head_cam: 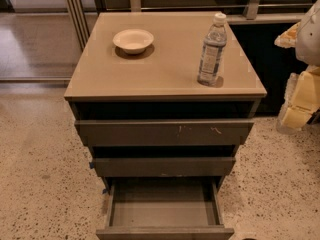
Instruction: Place blue plastic bottle into bottom drawer
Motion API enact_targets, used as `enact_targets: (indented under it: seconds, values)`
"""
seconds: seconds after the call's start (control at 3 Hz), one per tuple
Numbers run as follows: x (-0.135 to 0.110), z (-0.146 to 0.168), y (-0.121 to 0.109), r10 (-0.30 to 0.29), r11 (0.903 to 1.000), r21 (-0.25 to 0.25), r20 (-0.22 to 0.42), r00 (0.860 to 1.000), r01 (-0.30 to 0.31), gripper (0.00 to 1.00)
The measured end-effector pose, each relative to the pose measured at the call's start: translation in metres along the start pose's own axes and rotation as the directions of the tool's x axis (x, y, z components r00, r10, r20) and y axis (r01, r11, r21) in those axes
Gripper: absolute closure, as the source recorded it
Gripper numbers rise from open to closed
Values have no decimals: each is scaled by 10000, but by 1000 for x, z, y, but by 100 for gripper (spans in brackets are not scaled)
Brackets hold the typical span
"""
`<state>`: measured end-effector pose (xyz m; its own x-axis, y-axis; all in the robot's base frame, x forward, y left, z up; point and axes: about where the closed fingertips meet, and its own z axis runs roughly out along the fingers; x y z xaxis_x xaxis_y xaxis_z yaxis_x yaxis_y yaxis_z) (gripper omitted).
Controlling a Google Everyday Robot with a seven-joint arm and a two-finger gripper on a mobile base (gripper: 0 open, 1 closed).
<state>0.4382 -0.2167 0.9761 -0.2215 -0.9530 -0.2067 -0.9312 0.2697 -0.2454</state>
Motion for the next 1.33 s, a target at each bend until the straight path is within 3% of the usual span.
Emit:
enact_targets:
  seconds: [0.33, 0.67, 1.33]
  values:
    - [0, 0, -1, 5, 10000, 41, 15, 10000, -5, 0]
    - [-4, 11, -30, 190, 9991, 372, 256, 9995, -200, 0]
    - [-24, 46, -126, 612, 9914, 1049, 1607, 9851, -787, 0]
